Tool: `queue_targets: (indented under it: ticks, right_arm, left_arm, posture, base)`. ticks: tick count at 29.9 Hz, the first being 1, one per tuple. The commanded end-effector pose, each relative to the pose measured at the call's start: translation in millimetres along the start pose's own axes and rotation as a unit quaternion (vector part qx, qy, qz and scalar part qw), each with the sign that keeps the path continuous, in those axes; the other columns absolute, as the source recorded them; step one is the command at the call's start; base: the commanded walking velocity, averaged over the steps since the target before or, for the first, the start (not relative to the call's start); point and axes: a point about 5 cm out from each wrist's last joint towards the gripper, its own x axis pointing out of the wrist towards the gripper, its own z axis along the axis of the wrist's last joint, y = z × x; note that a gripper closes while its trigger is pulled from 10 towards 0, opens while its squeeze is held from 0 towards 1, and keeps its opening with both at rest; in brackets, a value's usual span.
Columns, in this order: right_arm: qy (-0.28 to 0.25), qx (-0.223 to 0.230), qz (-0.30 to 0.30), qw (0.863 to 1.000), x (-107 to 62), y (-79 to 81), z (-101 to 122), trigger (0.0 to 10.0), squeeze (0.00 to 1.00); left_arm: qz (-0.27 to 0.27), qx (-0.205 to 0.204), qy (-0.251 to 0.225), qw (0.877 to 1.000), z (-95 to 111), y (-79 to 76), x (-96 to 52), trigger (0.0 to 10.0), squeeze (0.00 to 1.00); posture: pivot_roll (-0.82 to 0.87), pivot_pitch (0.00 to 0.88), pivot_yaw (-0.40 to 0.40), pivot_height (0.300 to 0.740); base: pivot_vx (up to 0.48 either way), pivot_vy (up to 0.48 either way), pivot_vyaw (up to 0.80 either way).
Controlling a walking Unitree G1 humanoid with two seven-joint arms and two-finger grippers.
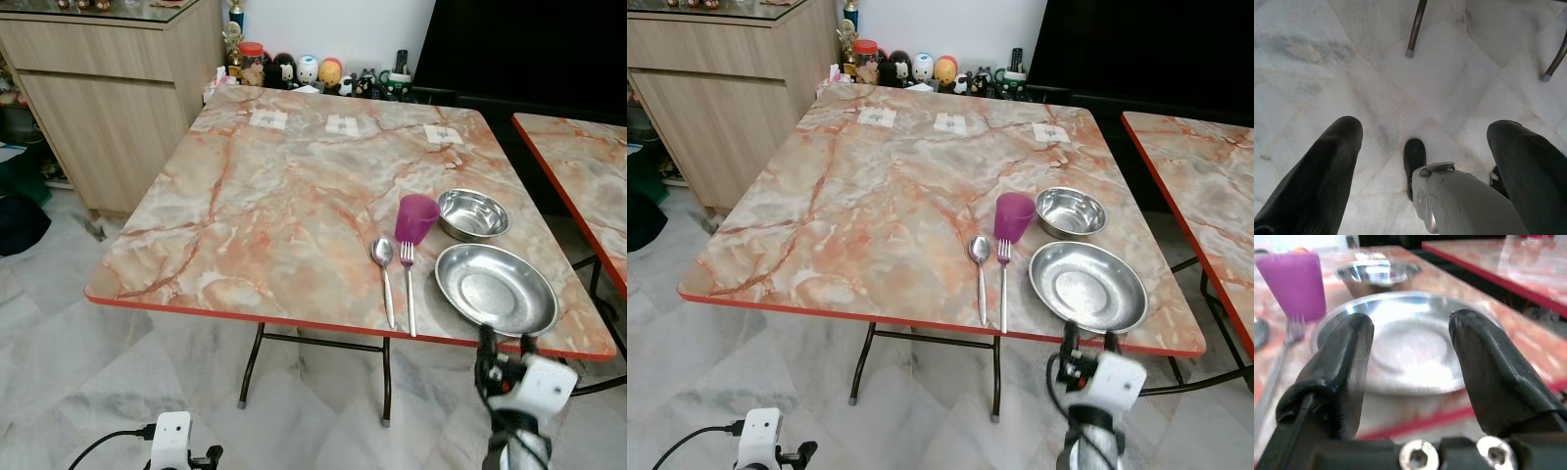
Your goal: Setting the table
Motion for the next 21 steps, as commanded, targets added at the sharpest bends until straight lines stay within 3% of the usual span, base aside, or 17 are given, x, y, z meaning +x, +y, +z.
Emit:
queue_targets:
  ticks: [1,14,21]
  right_arm:
    - [0.014,0.003,0.003,1.0,1.2,2.7,-2,10.0,0.0]
    - [0.033,0.012,0.017,0.999,-0.9,18.9,-3,10.0,0.0]
    - [0.027,0.016,0.023,0.999,8.8,24.1,5,10.0,0.0]
  left_arm:
    - [-0.005,0.009,0.005,1.0,-3,-2.9,-0.3,10.0,0.0]
    - [-0.001,0.005,0.005,1.0,-3,-2.1,-0.2,10.0,0.0]
    - [0.001,0.0,0.003,1.0,-3,-2.4,-0.3,10.0,0.0]
  posture:
    - [0.07,0.041,-0.112,0.74]
    - [0.08,0.043,-0.11,0.74]
    - [0.08,0.043,-0.111,0.74]
  base:
    - [0.0,-0.352,0.0]
    - [0.0,-0.438,0.0]
    - [0.0,0.0,0.0]
